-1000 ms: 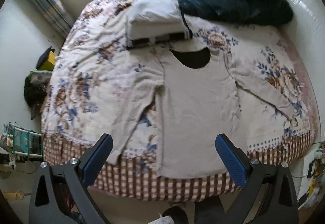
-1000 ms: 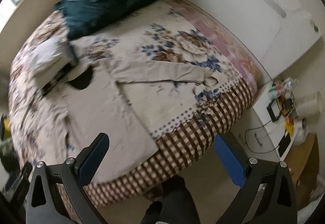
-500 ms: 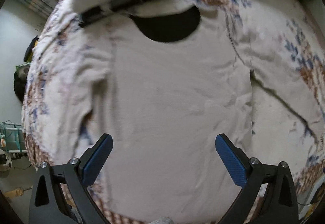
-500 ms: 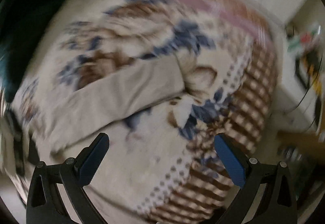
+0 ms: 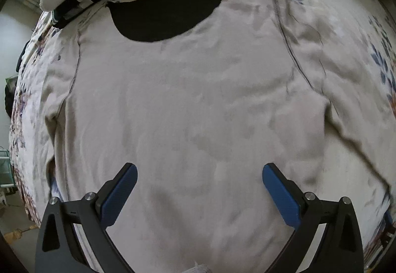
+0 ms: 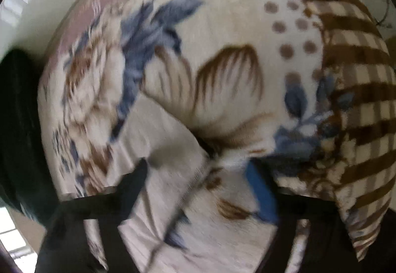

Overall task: Fold small clothes
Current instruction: 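Move the right tool to the sleeve cuff and close on it, then carry the sleeve with the right gripper across the shirt body and release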

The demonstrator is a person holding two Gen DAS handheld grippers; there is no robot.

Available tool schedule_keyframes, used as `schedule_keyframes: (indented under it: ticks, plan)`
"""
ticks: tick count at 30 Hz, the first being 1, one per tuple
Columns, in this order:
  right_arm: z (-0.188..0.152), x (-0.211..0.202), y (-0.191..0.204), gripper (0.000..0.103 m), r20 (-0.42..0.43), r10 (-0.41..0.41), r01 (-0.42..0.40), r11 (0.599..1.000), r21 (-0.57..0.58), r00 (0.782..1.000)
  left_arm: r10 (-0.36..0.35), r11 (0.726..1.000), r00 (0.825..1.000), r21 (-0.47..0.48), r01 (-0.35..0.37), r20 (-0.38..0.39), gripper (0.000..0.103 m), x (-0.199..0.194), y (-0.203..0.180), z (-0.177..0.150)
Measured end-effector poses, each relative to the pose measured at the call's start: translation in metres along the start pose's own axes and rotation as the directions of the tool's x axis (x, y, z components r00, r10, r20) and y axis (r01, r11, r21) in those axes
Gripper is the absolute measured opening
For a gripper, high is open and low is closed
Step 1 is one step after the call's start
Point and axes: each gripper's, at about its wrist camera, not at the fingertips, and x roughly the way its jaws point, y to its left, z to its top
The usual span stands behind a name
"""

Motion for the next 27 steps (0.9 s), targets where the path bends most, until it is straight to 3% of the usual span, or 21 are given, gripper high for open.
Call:
schedule_keyframes:
  ticks: [1,3,5,10,16,18,21,22,24,27]
  plan:
    - [-0.001,0.0,0.002,0.048,0.01,0.004,-0.004,1.0,0.001,1.0,-0.001,1.0,1.0,-0.007,0.001,0.004,0.103,0.0,0.004,0.004]
    - [-0.005,0.0,0.013,0.018,0.029,0.016,-0.015,1.0,-0.019,0.999,-0.01,1.0,1.0,-0.021,0.01,0.015,0.103,-0.003,0.015,0.009]
    - [-0.014,-0.005,0.031,0.009,0.052,0.022,-0.017,0.996,-0.091,0.998,-0.006,0.999,0.999,-0.031,0.007,0.031,0.103,-0.008,0.028,0.014]
    - [-0.052,-0.035,0.108,0.008,0.08,0.075,-0.043,0.938,-0.344,0.994,0.024,0.997,0.998,-0.079,-0.019,0.058,0.103,-0.017,0.075,0.027]
    - [-0.158,-0.073,0.193,0.007,-0.008,0.165,-0.131,0.752,-0.646,0.986,0.067,0.981,0.996,-0.184,-0.055,0.061,0.103,-0.013,0.15,0.041]
    - [-0.209,-0.079,0.216,0.007,-0.066,0.171,-0.163,0.656,-0.737,0.983,0.07,0.973,0.996,-0.224,-0.054,0.064,0.103,-0.011,0.175,0.046]
    - [-0.307,-0.083,0.231,0.007,-0.174,0.132,-0.216,0.452,-0.865,0.976,0.076,0.957,0.995,-0.286,-0.053,0.07,0.103,-0.014,0.224,0.048]
    - [-0.34,-0.084,0.23,0.007,-0.2,0.109,-0.227,0.376,-0.898,0.974,0.081,0.953,0.994,-0.298,-0.056,0.072,0.103,-0.017,0.222,0.046]
    - [-0.391,-0.082,0.219,0.007,-0.236,0.056,-0.242,0.246,-0.938,0.97,0.105,0.939,0.991,-0.336,-0.073,0.078,0.103,-0.028,0.255,0.031]
    - [-0.476,-0.072,0.173,0.006,-0.268,-0.074,-0.268,0.011,-0.963,0.961,0.129,0.917,0.99,-0.388,-0.096,0.06,0.103,-0.036,0.296,0.006]
